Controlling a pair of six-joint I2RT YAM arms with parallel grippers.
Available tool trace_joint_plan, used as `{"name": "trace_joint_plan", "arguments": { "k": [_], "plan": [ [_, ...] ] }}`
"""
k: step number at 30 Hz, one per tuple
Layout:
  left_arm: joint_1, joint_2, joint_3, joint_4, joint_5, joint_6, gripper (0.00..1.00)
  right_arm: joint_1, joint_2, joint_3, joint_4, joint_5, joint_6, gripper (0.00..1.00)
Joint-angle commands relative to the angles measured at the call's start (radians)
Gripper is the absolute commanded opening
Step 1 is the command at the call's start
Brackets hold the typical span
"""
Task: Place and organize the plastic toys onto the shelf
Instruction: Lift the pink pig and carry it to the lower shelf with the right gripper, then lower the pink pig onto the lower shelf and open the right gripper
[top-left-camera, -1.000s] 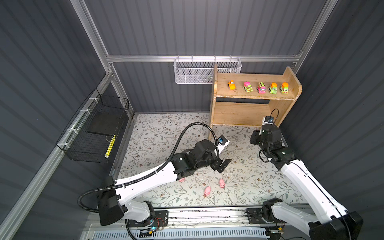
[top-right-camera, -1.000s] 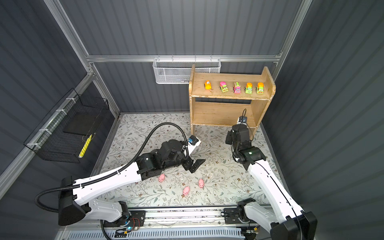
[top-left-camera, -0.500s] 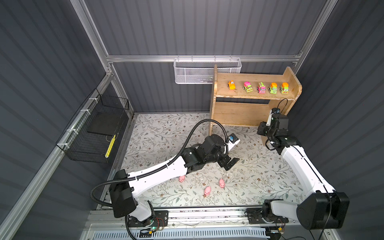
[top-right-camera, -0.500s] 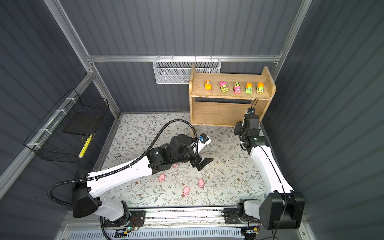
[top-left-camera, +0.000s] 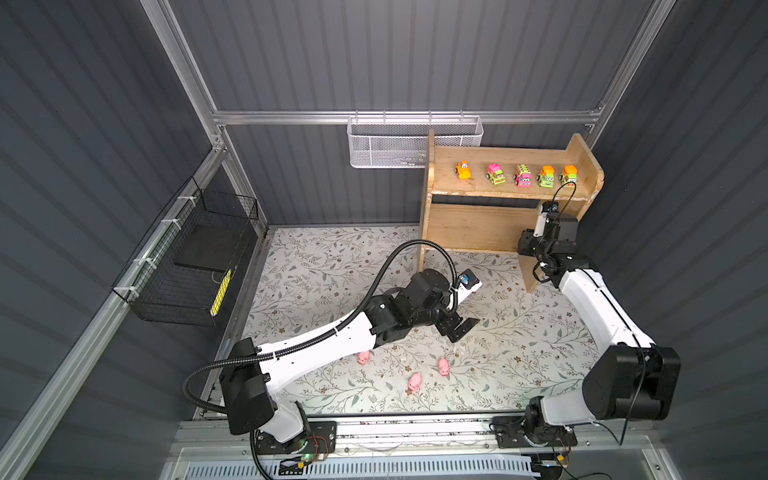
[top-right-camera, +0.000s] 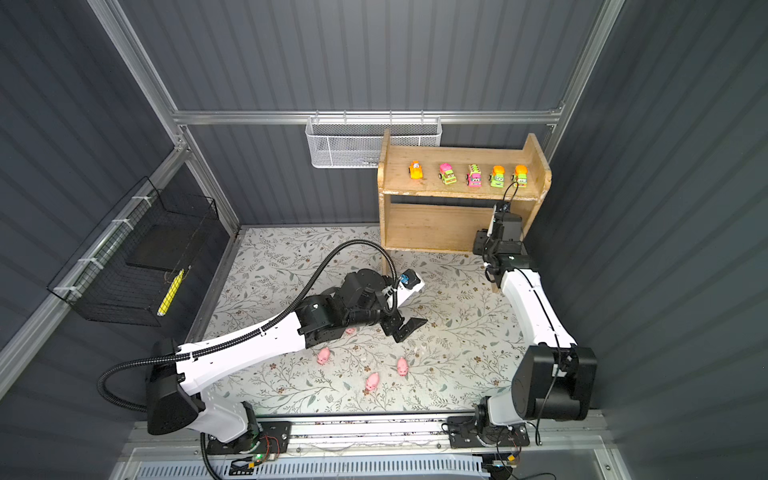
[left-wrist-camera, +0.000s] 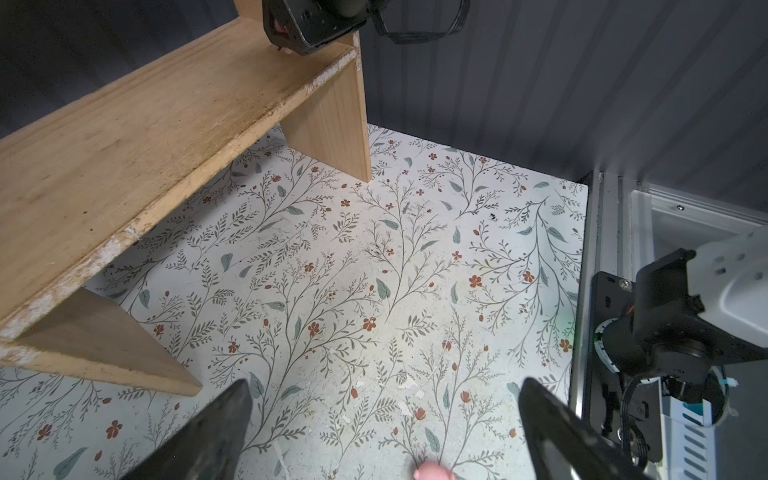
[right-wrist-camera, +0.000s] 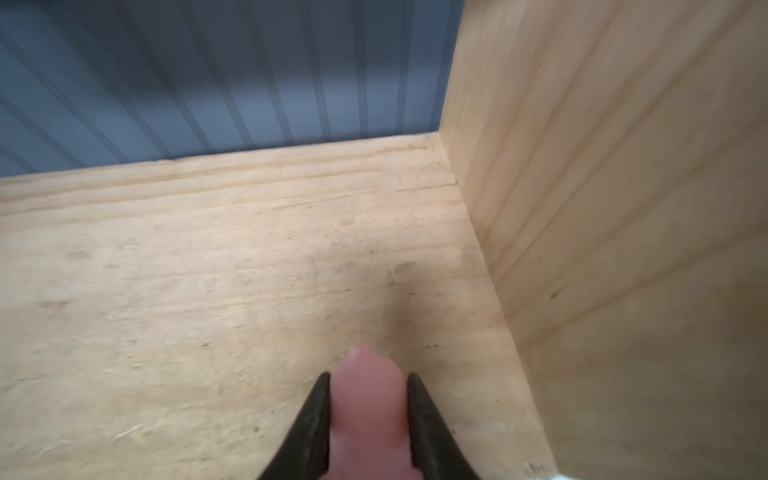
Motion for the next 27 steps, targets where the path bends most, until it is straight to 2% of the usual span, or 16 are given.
{"name": "trace_joint_plan", "arguments": {
  "k": [1, 14, 27],
  "plan": [
    [0.014, -0.017, 0.012, -0.018, 0.006, 0.021, 1.0, -0.014, 0.016, 0.025, 0.043, -0.023, -0.023, 0.3],
    [0.064, 0.002, 0.013, -0.008, 0.036, 0.017, 1.0, -0.049, 0.099, 0.073, 0.05, -0.041, -0.042, 0.31],
    [0.09, 0.025, 0.026, -0.007, 0.07, 0.006, 1.0, -0.063, 0.11, 0.069, 0.052, -0.051, -0.034, 0.37]
  ]
}}
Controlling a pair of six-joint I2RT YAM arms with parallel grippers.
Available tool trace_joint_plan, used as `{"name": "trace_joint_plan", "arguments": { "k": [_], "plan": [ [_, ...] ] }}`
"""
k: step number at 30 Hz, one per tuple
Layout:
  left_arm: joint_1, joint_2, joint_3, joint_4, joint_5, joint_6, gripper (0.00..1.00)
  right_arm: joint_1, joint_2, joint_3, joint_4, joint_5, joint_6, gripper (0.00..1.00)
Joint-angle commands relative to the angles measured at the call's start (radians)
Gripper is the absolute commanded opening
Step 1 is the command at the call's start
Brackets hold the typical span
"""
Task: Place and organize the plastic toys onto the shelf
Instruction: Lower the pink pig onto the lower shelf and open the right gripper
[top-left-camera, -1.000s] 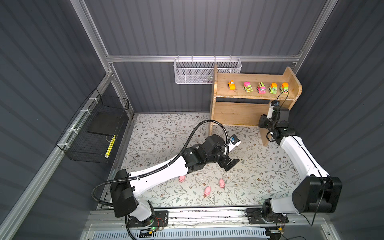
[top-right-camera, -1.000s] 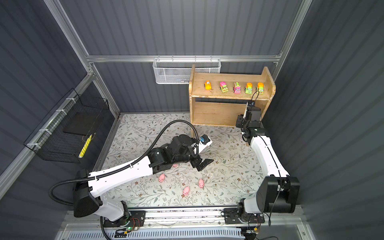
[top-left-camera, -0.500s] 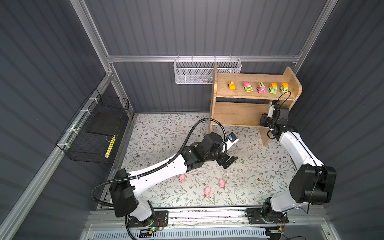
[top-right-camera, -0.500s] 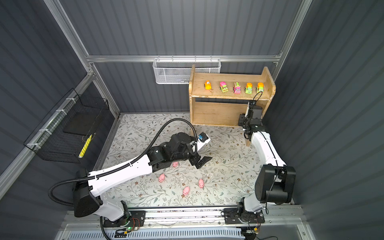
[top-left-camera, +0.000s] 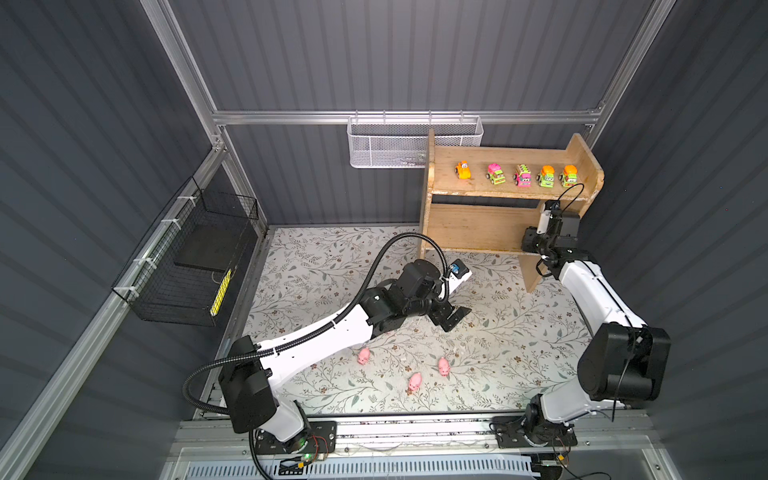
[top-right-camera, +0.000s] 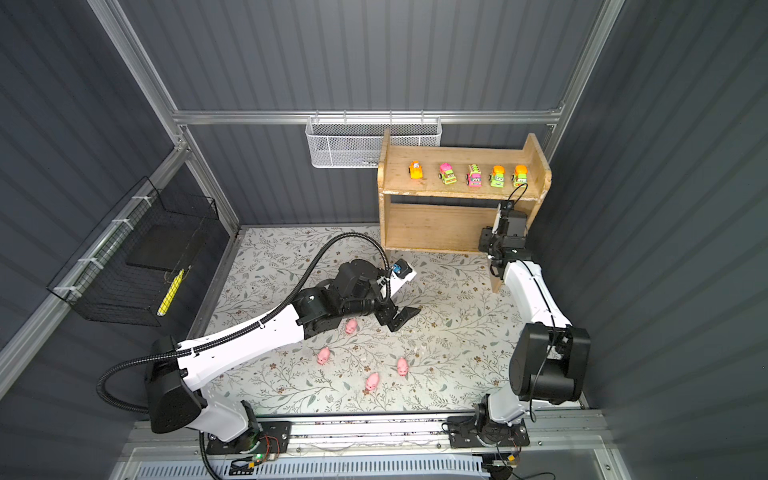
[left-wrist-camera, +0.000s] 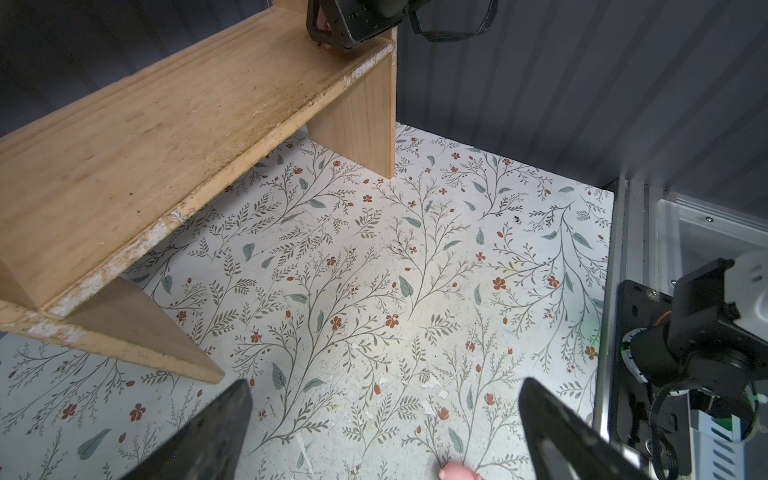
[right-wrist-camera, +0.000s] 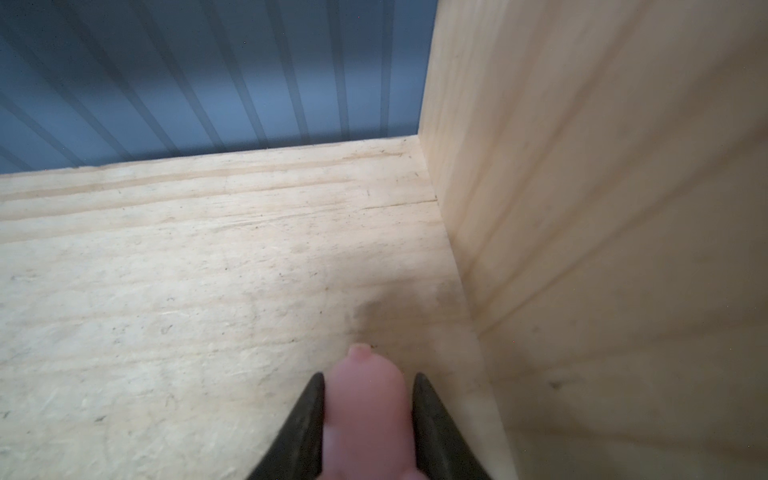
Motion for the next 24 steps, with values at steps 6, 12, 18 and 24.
{"name": "trace_joint_plan", "arguments": {
  "k": [6, 12, 18, 24],
  "plan": [
    [0.011, 0.008, 0.025, -0.01, 0.025, 0.005, 1.0, -0.009, 0.017, 0.024, 0.01, -0.013, 0.006, 0.42],
    [0.013, 0.001, 0.021, -0.01, 0.018, 0.0, 1.0, -0.008, 0.007, 0.025, 0.004, -0.019, 0.011, 0.49],
    [0.013, -0.011, 0.018, -0.014, 0.017, -0.001, 1.0, -0.011, -0.016, 0.016, 0.001, -0.008, 0.019, 0.54],
    [0.013, -0.03, 0.006, -0.013, 0.017, -0.006, 1.0, -0.01, -0.032, 0.003, -0.009, -0.001, 0.029, 0.56]
  ]
}}
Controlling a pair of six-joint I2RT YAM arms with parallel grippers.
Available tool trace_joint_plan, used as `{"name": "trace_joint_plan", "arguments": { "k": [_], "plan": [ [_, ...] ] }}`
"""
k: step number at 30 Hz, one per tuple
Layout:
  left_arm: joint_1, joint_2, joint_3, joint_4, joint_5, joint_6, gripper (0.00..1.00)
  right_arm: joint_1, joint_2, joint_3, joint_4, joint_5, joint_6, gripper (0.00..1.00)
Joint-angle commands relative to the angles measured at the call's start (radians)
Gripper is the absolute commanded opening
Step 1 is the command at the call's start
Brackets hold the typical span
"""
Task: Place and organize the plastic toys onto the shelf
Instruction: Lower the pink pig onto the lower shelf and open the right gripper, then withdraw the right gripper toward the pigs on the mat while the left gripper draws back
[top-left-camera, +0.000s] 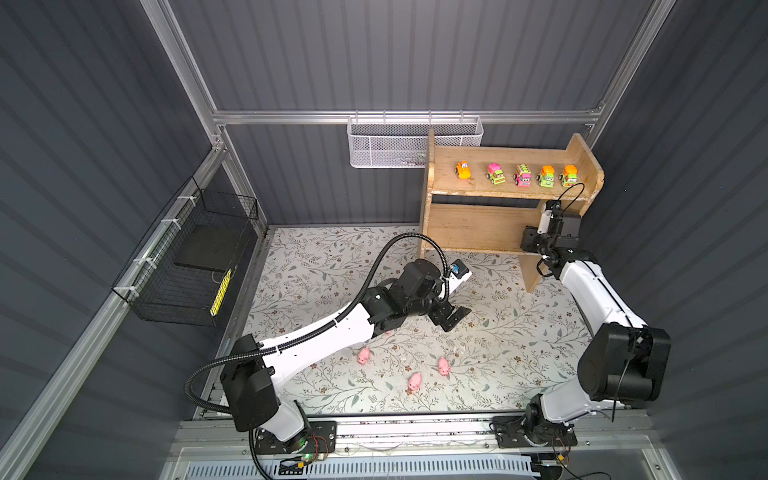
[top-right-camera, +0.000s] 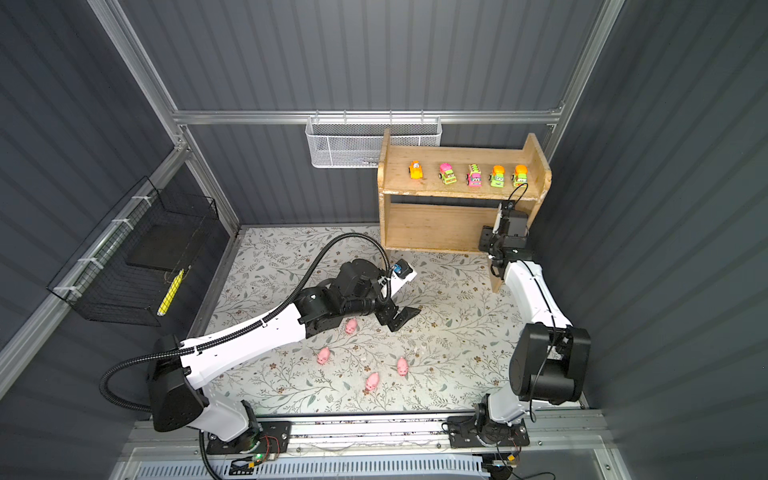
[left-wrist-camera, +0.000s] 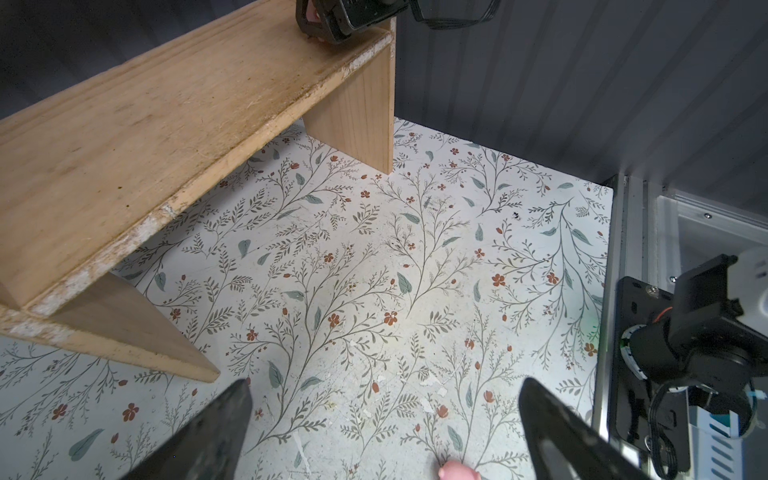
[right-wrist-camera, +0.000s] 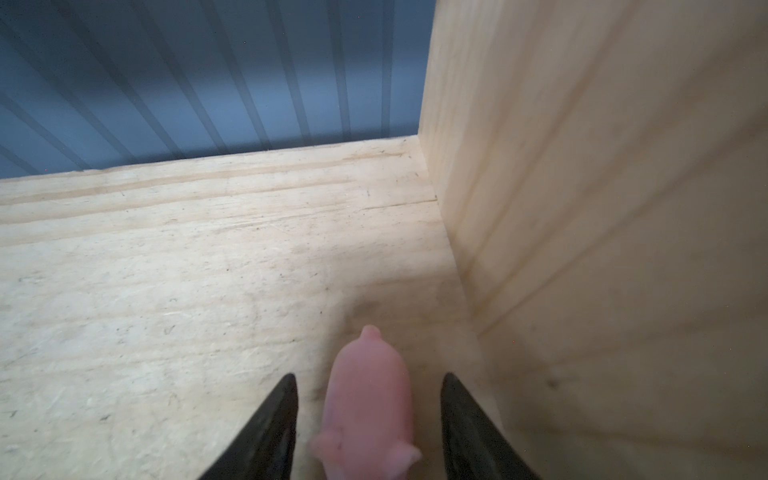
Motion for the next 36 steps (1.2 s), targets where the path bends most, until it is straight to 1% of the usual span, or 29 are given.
{"name": "trace_joint_plan", "arguments": {
  "k": [1, 11, 21, 28, 36],
  "plan": [
    [0.007, -0.038, 0.005, -0.013, 0.011, -0.006, 1.0, -0.007, -0.03, 0.001, -0.006, 0.008, 0.021, 0.57],
    [0.007, -0.068, -0.02, -0.006, 0.02, -0.018, 1.0, -0.007, -0.067, -0.024, -0.038, 0.031, 0.041, 0.57],
    [0.007, -0.106, -0.048, -0.006, 0.02, -0.031, 1.0, -0.002, -0.153, -0.073, -0.063, 0.005, 0.074, 0.59],
    [0.007, -0.152, -0.088, -0.006, 0.014, -0.064, 1.0, 0.013, -0.259, -0.128, -0.095, -0.007, 0.107, 0.62],
    [0.007, -0.255, -0.176, -0.009, -0.011, -0.128, 1.0, 0.088, -0.403, -0.179, -0.19, 0.011, 0.132, 0.63]
  ]
}}
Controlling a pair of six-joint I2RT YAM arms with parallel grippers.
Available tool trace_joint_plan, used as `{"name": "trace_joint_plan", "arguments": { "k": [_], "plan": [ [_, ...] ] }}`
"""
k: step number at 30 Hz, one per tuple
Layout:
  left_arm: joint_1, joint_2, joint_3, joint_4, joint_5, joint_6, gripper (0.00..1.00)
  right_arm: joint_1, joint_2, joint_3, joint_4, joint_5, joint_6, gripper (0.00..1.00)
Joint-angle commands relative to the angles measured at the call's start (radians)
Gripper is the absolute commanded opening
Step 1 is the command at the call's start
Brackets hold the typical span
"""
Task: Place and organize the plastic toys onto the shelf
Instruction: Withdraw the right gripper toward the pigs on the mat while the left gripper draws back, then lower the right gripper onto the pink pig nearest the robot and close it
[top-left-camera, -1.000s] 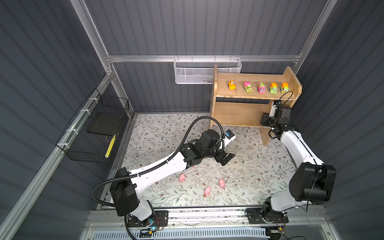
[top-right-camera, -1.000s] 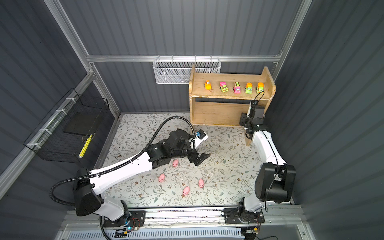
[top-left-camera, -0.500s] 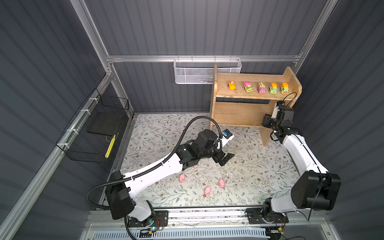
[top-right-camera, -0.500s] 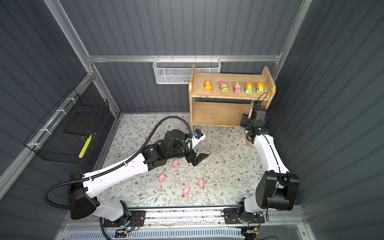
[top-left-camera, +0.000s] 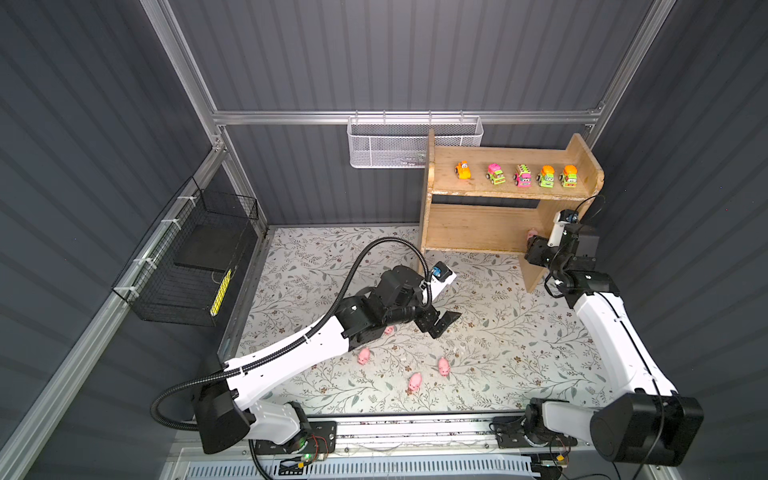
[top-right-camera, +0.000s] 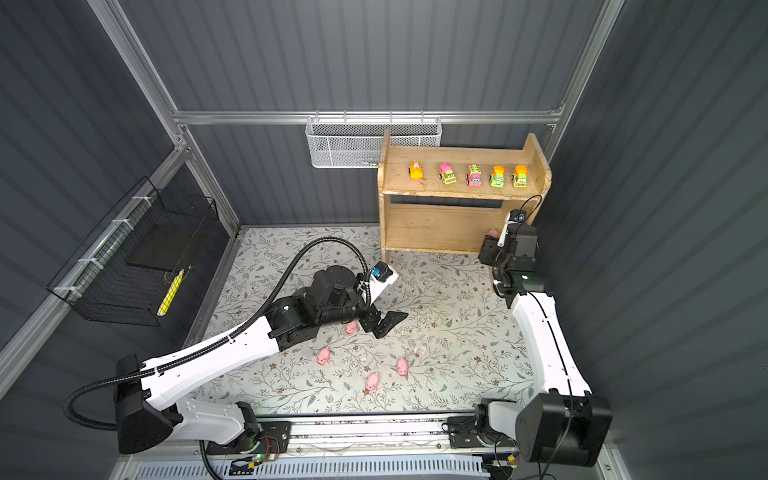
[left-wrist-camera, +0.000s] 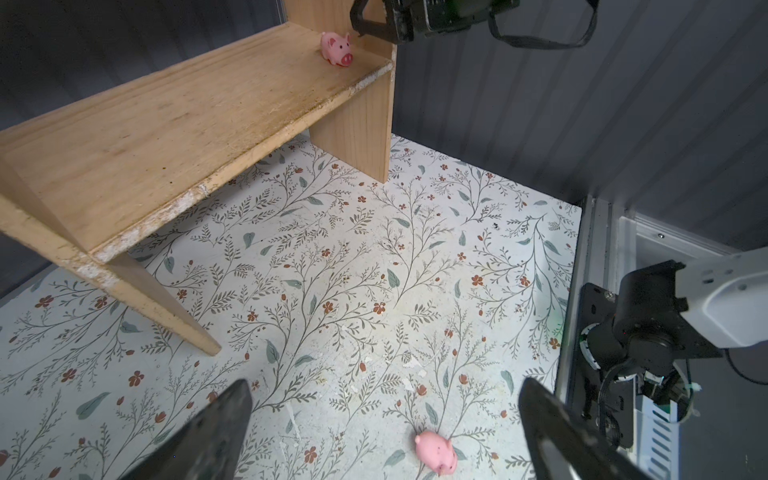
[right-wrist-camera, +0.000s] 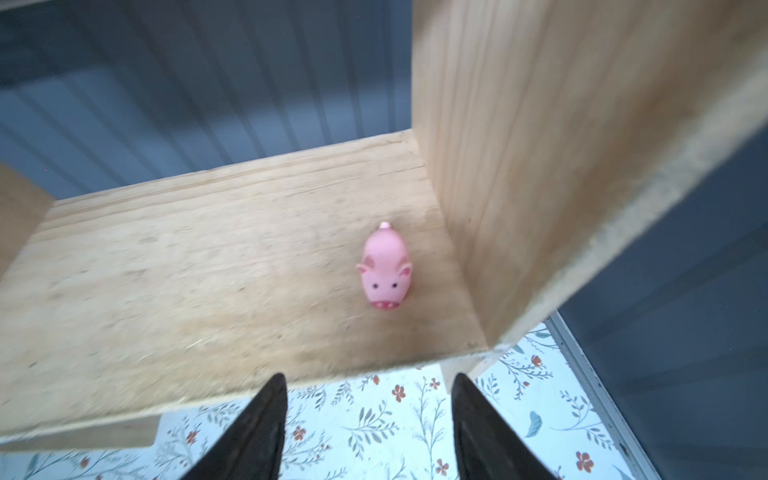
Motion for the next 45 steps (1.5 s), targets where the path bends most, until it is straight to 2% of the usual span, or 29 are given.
{"name": "trace_joint_plan", "arguments": {
  "k": [1, 5, 10, 13, 19, 24, 29, 35, 40, 45],
  "plan": [
    [0.006, -0.065, -0.05, -0.006, -0.015, -0.058, 1.0, 0.05, -0.064, -0.032, -0.069, 0.015, 0.026, 0.64],
    [0.004, -0.136, -0.126, -0.003, -0.016, -0.108, 1.0, 0.178, -0.152, -0.069, -0.125, 0.111, 0.031, 0.65],
    [-0.001, -0.248, -0.25, -0.002, -0.04, -0.183, 1.0, 0.385, -0.248, -0.179, -0.139, 0.194, 0.097, 0.68],
    [-0.01, -0.315, -0.324, 0.0, -0.054, -0.231, 1.0, 0.483, -0.298, -0.264, -0.122, 0.176, 0.167, 0.69],
    [-0.042, -0.442, -0.463, 0.004, -0.09, -0.34, 1.0, 0.734, -0.384, -0.438, -0.09, 0.318, 0.278, 0.85],
    [-0.056, -0.532, -0.556, 0.004, -0.112, -0.403, 1.0, 0.944, -0.397, -0.557, -0.017, 0.481, 0.402, 0.92],
    [-0.061, -0.577, -0.612, -0.001, -0.126, -0.434, 1.0, 1.173, -0.311, -0.619, 0.004, 0.677, 0.555, 0.94],
    [-0.062, -0.602, -0.65, -0.001, -0.123, -0.448, 1.0, 1.375, -0.134, -0.664, 0.082, 0.8, 0.733, 0.93],
    [-0.064, -0.632, -0.688, -0.02, -0.147, -0.465, 1.0, 1.444, 0.07, -0.635, 0.114, 0.823, 0.813, 0.87],
    [-0.064, -0.662, -0.704, -0.044, -0.169, -0.477, 1.0, 1.466, 0.154, -0.667, 0.223, 0.787, 0.839, 0.8]
  ]
}}
